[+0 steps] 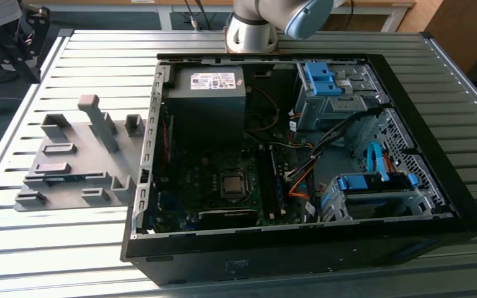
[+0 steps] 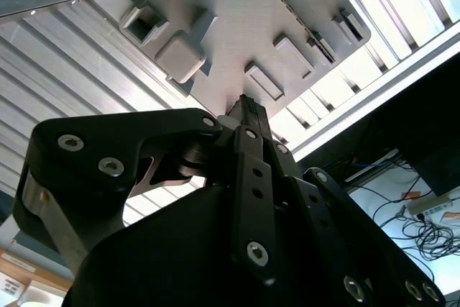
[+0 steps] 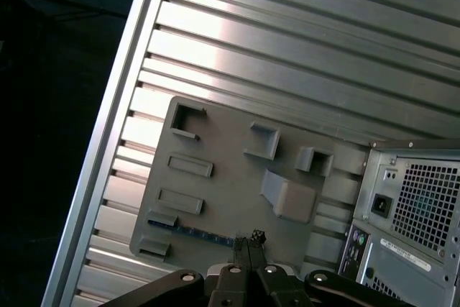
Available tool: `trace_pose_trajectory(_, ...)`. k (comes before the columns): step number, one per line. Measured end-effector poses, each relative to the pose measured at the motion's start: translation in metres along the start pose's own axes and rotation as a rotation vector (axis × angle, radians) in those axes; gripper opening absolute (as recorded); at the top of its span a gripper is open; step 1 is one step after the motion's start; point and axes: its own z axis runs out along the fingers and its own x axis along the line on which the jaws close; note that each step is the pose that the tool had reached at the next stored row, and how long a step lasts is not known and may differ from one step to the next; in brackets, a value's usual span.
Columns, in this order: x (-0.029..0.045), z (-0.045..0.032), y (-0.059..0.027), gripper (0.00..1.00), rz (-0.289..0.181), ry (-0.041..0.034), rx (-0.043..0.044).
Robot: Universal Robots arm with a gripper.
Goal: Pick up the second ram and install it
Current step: 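Pick up the second ram and move it above second insertion slot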
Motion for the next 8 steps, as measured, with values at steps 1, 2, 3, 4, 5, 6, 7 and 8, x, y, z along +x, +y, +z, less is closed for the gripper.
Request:
trace_pose_trajectory(1, 0.0, 0.0, 0.0, 0.11, -0.001, 0.0, -0.0001)
trace_pose_trajectory(2, 0.0, 0.0, 0.0, 0.11, -0.001, 0.0, -0.0001)
trace_pose_trajectory(3, 0.0, 0.0, 0.0, 0.11, -0.002, 0.0, -0.0001)
trace_pose_trajectory(4, 0.0, 0.0, 0.0, 0.11, -0.002, 0.0001, -0.0001)
trace_pose_trajectory(5, 0.0, 0.0, 0.0, 0.11, -0.003, 0.0001, -0.0001)
trace_pose_trajectory(6, 0.0, 0.0, 0.0, 0.11, -0.003, 0.0002, -0.0001)
trace_pose_trajectory(7, 0.0, 0.0, 0.0, 0.11, -0.004, 0.0002, -0.0002)
trace_pose_trajectory(8, 0.0, 0.0, 0.0, 0.11, -0.005, 0.0002, -0.0001)
